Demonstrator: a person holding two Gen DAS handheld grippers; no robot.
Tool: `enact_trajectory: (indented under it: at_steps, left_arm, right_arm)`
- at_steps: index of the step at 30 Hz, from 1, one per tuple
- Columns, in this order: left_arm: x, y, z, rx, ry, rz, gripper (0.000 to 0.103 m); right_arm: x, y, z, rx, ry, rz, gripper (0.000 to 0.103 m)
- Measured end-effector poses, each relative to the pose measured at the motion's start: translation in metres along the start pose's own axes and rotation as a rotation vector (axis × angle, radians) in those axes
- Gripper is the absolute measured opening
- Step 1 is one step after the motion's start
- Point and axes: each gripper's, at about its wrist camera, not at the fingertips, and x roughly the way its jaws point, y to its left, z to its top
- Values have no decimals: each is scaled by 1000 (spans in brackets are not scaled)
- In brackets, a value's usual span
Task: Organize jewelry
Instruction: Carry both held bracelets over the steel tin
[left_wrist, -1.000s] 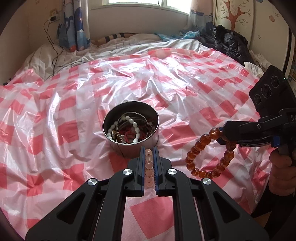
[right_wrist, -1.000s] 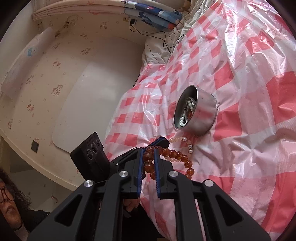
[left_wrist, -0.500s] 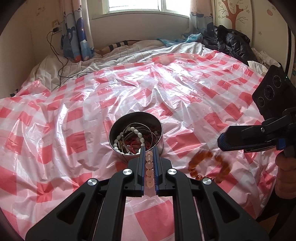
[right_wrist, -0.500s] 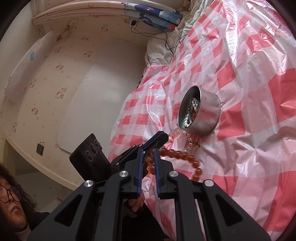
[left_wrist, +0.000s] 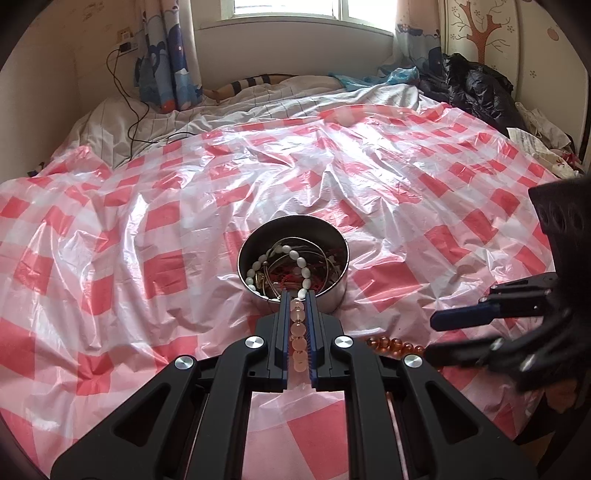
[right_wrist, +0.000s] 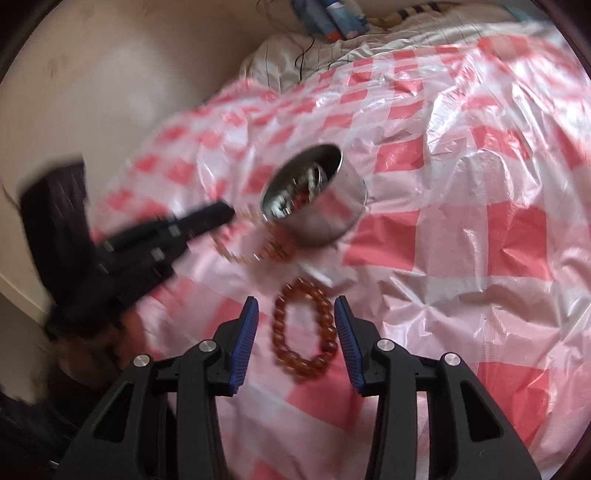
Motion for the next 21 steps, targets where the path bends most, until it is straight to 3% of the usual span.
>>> enact_trajectory:
  at_steps: [2,4,5,6,8,10,12,16,19,21]
  left_arm:
    - [0,1,0,-1,3,1,7]
    - [1,1,0,1,5,0,7]
    - [1,1,0,2,5,-1,7]
    - [1,1,0,2,5,-3,7]
    - [1,2,0,-2,4,-4,7]
    - [0,3,0,-7,1,-1,7]
    - [0,5,0,-14,1,3,7]
    - [-1,11,2,-41,-4,3,7]
    - [0,14,4,-54,-6,3,7]
    - [0,15,5,-64,-7,-2,7]
  right_arm:
    - [12,9,-5,-84,22,-121,43]
    - [23,15,-11,-146,45,-179,42]
    - [28,21,-15,-198,48,-217,38]
    - [29,25,-17,-224,54,-215,26]
    - [28,23,-17,-195,67,-168,12]
    - [25,12,-14,-114,70,-74,12]
    - [19,-9,-10,37,58,90,12]
    - [-2,-33,-5,216,-63,403,12]
    - [-10,-42,-3,298,-130,564,12]
    - [-10,-47,-1,340,-144,622,12]
